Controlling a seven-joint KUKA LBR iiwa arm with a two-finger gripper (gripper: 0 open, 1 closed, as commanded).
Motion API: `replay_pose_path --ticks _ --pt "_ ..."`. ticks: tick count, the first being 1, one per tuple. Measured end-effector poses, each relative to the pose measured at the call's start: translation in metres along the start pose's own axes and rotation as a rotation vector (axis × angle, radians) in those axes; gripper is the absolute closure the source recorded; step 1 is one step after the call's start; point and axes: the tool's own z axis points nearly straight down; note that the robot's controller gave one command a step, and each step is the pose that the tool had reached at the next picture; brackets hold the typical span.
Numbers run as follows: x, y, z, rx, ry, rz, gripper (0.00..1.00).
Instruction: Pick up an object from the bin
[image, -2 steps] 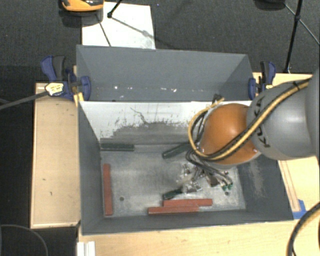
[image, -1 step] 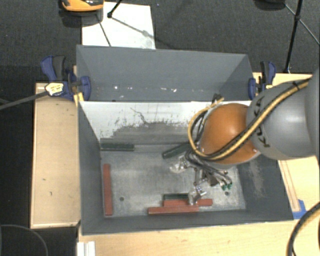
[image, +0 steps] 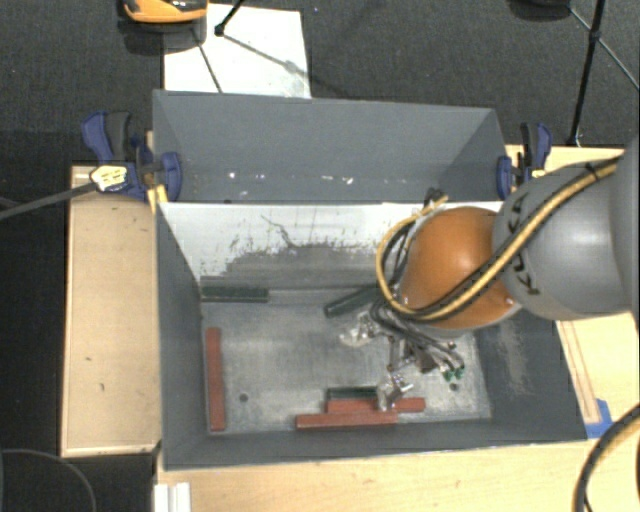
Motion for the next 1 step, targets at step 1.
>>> replay_pose_path --ticks 1 --pt "0.0146 0.0365 0.0108 0.004 -0.017 -0.014 1.00"
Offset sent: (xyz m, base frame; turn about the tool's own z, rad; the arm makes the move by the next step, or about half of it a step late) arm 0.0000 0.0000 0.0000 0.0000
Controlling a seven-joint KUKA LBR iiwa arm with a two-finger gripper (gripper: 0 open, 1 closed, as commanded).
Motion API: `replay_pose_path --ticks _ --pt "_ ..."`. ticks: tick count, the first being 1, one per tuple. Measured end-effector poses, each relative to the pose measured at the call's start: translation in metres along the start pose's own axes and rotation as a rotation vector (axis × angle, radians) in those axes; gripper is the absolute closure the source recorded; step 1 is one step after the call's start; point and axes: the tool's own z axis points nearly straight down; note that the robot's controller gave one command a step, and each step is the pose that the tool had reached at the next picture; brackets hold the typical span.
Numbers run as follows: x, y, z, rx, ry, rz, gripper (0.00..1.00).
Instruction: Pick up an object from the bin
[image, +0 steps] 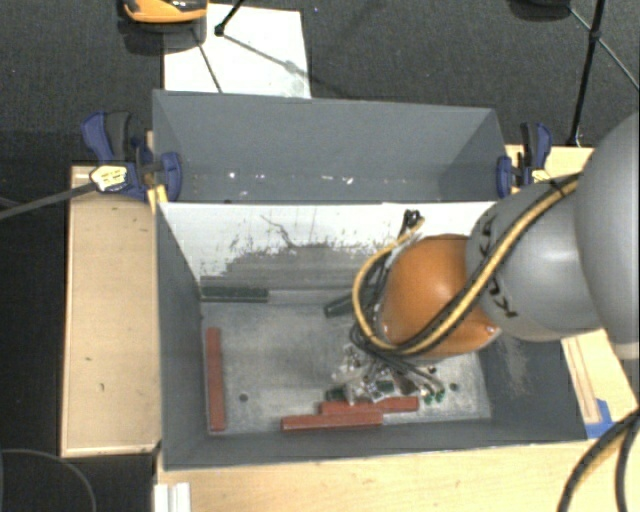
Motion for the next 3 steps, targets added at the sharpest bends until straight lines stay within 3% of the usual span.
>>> replay_pose_path --ticks 1,2,3 --pt "0.000 0.000 0.000 0.000 0.000 0.000 1.00" --pt "0.007 -0.004 -0.056 -0.006 0.028 0.019 1.00" --pt "-0.006 0.005 0.001 0.001 -0.016 -0.031 0.00"
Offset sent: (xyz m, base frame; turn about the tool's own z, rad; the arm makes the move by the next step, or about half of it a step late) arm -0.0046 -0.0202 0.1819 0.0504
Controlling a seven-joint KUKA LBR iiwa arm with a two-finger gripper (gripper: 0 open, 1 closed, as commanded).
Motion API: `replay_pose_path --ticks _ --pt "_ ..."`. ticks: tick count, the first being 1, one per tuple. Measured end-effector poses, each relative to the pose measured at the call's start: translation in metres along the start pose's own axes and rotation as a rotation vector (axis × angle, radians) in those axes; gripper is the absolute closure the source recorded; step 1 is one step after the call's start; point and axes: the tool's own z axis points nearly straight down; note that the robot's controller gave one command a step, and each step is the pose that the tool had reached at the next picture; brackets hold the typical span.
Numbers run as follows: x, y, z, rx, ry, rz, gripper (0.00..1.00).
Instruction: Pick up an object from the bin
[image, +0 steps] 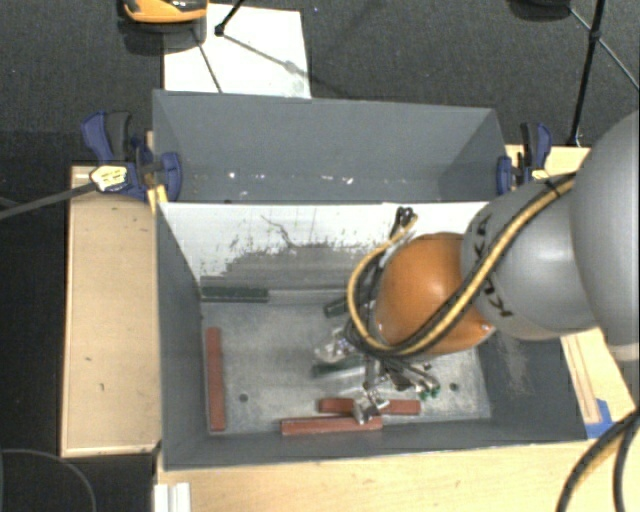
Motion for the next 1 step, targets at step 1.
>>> replay_pose_path --ticks 1 --pt "0.0103 0.0001 0.0020 -0.004 0.040 0.001 1.00"
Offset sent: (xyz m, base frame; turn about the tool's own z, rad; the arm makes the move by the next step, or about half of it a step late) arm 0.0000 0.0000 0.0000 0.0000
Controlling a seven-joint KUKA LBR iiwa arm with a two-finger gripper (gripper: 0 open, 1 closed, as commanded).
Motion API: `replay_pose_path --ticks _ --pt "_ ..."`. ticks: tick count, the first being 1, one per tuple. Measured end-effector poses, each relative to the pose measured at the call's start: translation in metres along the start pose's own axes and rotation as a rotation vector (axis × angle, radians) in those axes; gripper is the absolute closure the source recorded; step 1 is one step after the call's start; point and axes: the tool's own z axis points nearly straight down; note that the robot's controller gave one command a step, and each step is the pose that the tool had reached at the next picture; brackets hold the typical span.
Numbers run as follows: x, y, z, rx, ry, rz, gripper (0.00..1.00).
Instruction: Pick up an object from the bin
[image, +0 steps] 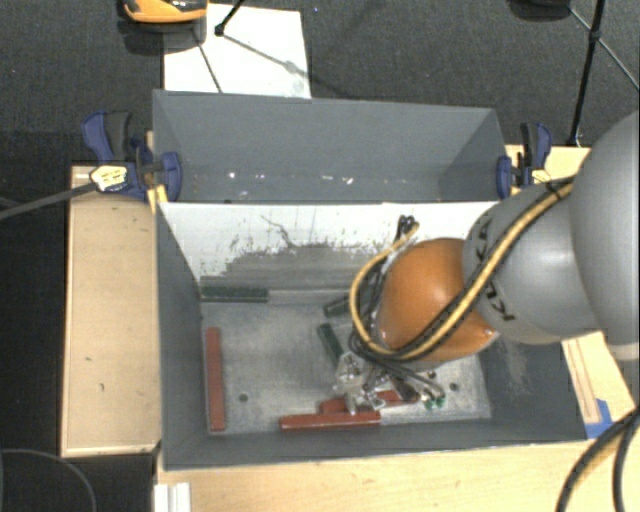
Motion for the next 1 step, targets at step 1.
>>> replay_pose_path --ticks 1 --pt "-0.0056 0.0015 -0.0002 0.000 -0.024 -0.002 0.00"
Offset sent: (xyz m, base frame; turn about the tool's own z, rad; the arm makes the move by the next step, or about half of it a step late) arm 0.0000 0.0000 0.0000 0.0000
